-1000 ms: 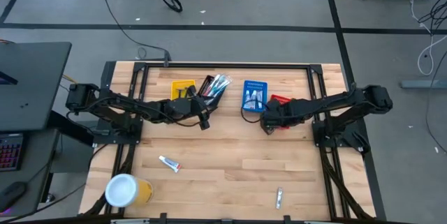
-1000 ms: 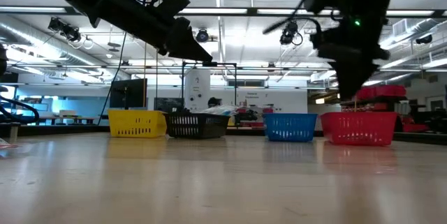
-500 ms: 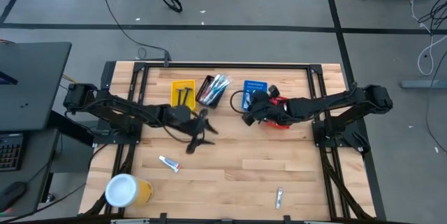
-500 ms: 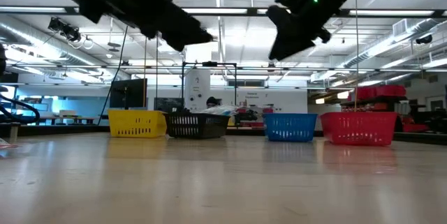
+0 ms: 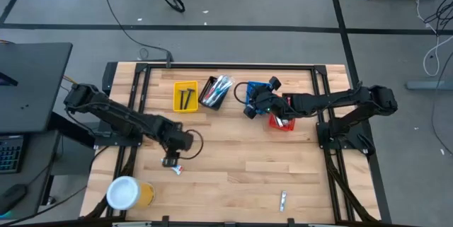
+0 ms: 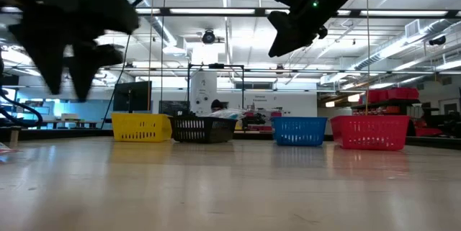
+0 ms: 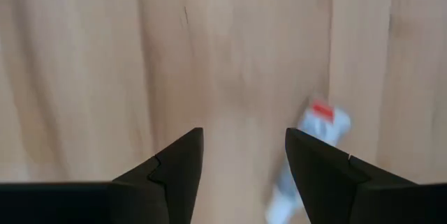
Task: Pick & Place Travel size toiletries
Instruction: Put the blue toothpaste into the blue bin
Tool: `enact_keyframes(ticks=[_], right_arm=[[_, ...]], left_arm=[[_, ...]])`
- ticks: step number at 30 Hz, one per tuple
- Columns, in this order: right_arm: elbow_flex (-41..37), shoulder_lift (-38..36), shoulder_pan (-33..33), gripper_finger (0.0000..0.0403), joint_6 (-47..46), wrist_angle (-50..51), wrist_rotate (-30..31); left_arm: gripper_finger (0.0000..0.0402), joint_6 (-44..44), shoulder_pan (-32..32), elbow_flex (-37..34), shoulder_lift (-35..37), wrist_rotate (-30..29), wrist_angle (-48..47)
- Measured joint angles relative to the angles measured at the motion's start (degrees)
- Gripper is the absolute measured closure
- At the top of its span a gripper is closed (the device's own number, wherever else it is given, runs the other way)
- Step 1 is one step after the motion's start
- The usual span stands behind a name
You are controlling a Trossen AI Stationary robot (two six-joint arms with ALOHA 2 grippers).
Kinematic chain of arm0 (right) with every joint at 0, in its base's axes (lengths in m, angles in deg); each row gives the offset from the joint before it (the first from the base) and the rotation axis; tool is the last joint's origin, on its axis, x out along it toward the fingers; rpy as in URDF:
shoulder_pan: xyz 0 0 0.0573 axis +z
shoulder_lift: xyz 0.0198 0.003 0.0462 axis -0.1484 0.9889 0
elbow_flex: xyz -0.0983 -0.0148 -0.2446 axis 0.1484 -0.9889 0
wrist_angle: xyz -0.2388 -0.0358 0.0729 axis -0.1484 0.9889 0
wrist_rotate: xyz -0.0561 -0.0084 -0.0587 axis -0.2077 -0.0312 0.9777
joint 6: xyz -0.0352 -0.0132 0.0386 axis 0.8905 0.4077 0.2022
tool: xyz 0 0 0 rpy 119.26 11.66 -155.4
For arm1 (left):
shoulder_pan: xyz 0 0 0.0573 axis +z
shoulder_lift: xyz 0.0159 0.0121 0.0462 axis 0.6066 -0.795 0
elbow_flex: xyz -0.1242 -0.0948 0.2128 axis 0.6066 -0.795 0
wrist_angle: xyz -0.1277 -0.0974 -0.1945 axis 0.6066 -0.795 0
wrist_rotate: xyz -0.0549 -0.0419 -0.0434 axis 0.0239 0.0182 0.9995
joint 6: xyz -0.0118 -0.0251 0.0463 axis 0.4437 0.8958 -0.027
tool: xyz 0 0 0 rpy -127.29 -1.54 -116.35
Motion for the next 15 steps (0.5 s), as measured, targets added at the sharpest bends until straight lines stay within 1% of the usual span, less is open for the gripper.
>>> enact_keyframes(ticks=[3, 8, 12, 15], right_arm=[[0.00, 0.00, -1.17, 0.0258, 1.03, -0.27, 0.00], [0.00, 0.00, -2.44, 0.0258, 1.05, -1.12, -0.57], [0.00, 0.00, -3.16, 0.0258, 1.05, -1.31, -5.13], [0.00, 0.00, -3.52, 0.0258, 1.05, -1.33, -8.77]], left_arm=[[0.0191, 2.91, -2.94, -1.23, 0.00, 0.30, -4.45], [0.0191, 4.93, -8.09, -5.14, -0.01, 1.56, -3.95], [0.0191, 5.62, -11.15, -7.65, -0.49, 2.09, -0.88], [0.0191, 5.85, -12.06, -8.47, -0.48, 2.11, 0.97]])
